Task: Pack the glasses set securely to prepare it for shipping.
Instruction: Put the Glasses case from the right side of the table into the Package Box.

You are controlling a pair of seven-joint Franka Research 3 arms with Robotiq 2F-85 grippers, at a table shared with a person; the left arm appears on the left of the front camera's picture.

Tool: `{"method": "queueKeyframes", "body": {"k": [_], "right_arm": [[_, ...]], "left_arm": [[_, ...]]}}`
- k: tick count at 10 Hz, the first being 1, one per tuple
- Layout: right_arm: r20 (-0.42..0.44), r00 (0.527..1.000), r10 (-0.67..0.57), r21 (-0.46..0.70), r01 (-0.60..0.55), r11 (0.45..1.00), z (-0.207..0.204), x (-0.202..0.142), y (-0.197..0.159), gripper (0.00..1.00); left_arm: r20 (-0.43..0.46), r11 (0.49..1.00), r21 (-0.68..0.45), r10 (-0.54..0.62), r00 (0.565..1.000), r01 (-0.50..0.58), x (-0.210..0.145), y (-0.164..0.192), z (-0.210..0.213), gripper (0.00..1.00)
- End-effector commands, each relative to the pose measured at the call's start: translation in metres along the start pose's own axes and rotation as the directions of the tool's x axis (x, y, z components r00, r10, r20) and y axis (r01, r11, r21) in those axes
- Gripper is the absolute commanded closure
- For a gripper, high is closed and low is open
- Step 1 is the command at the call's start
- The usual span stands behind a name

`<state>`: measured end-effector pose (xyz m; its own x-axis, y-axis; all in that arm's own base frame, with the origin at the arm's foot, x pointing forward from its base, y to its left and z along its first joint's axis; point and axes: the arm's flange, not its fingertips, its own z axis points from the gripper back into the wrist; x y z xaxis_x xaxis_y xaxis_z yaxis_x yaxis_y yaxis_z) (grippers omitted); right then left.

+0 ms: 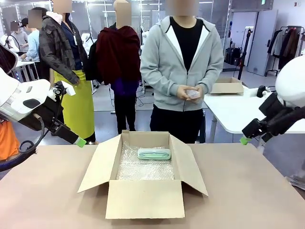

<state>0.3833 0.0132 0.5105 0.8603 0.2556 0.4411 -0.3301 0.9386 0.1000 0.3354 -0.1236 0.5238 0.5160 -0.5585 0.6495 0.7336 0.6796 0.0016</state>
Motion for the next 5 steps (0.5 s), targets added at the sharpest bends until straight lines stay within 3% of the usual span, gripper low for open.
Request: {"method": "queueKeyframes", "body": {"k": [1,5], "right_arm": [[0.030,0.999,0.037,-0.048,-0.035,0.998,-0.012,0.000,0.011,0.00],[0.031,0.999,0.043,-0.036,-0.042,0.998,-0.005,0.001,0.006,0.00]], "left_arm": [[0.006,1.000,-0.011,-0.001,1.000,0.001,-0.001,0.001,0.001,0.00],[0.006,1.000,-0.011,-0.001,1.000,0.001,-0.001,0.001,0.001,0.00]]}}
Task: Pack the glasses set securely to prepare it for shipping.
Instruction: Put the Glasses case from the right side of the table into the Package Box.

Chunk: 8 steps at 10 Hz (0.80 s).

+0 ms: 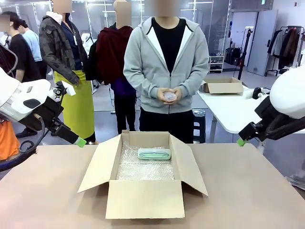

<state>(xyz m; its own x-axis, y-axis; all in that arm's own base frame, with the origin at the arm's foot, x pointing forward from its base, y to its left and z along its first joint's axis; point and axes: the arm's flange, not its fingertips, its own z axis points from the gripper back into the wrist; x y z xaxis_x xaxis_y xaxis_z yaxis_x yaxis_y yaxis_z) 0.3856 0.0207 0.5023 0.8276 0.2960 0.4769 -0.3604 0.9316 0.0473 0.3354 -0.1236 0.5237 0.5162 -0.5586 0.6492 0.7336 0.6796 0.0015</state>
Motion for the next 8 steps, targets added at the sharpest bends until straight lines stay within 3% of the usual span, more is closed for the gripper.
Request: {"method": "queueKeyframes", "body": {"k": [1,8], "right_arm": [[-0.005,1.000,-0.009,-0.003,0.009,1.000,0.0048,0.0005,0.0000,0.00],[-0.005,1.000,-0.009,-0.003,0.009,1.000,0.0048,0.0005,0.0000,0.00]], "left_arm": [[0.007,1.000,-0.011,-0.001,1.000,0.001,-0.0012,0.0008,0.0014,0.00],[0.007,1.000,-0.011,-0.001,1.000,0.001,-0.0012,0.0008,0.0014,0.00]]}}
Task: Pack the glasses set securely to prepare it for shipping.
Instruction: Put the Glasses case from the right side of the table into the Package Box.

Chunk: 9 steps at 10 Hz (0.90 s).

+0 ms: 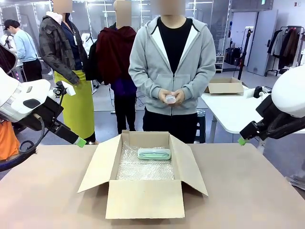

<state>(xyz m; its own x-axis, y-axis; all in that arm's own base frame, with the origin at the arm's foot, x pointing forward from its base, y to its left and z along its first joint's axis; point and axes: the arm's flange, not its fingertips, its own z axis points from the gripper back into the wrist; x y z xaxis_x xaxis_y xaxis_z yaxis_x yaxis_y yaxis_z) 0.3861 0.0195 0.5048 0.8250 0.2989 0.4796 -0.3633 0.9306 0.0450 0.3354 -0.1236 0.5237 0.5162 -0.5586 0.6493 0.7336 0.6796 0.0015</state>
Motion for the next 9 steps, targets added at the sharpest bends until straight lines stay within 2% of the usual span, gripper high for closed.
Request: {"method": "queueKeyframes", "body": {"k": [1,9], "right_arm": [[-0.008,1.000,-0.013,-0.002,0.013,1.000,0.0026,-0.0006,0.0012,0.00],[-0.008,1.000,-0.013,-0.002,0.013,1.000,0.0026,-0.0006,0.0012,0.00]], "left_arm": [[0.007,1.000,-0.011,-0.001,1.000,0.001,-0.0012,0.0008,0.0014,0.00],[0.007,1.000,-0.011,-0.001,1.000,0.001,-0.0012,0.0008,0.0014,0.00]]}}
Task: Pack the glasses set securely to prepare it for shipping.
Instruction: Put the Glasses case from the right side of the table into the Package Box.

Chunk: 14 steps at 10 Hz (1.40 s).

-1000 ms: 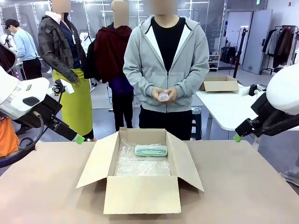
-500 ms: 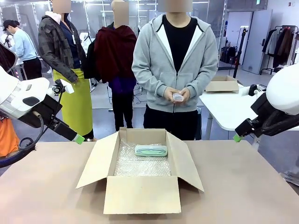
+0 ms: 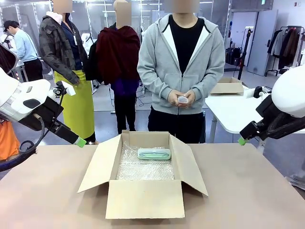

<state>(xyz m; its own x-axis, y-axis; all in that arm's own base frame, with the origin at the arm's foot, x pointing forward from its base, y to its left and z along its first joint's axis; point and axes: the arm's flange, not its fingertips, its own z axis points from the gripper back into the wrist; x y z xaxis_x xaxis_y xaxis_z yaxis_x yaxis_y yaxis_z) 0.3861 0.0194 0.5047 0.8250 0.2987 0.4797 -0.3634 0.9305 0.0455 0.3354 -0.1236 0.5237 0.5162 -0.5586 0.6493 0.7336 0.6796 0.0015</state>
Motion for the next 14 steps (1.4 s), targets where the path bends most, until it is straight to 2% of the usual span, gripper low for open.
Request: {"method": "queueKeyframes", "body": {"k": [1,14], "right_arm": [[-0.008,1.000,-0.013,-0.003,0.013,1.000,0.0025,-0.0006,0.0013,0.00],[-0.008,1.000,-0.013,-0.003,0.013,1.000,0.0025,-0.0006,0.0013,0.00]], "left_arm": [[0.007,1.000,-0.011,-0.001,1.000,0.001,-0.0012,0.0008,0.0014,0.00],[0.007,1.000,-0.011,-0.001,1.000,0.001,-0.0012,0.0008,0.0014,0.00]]}}
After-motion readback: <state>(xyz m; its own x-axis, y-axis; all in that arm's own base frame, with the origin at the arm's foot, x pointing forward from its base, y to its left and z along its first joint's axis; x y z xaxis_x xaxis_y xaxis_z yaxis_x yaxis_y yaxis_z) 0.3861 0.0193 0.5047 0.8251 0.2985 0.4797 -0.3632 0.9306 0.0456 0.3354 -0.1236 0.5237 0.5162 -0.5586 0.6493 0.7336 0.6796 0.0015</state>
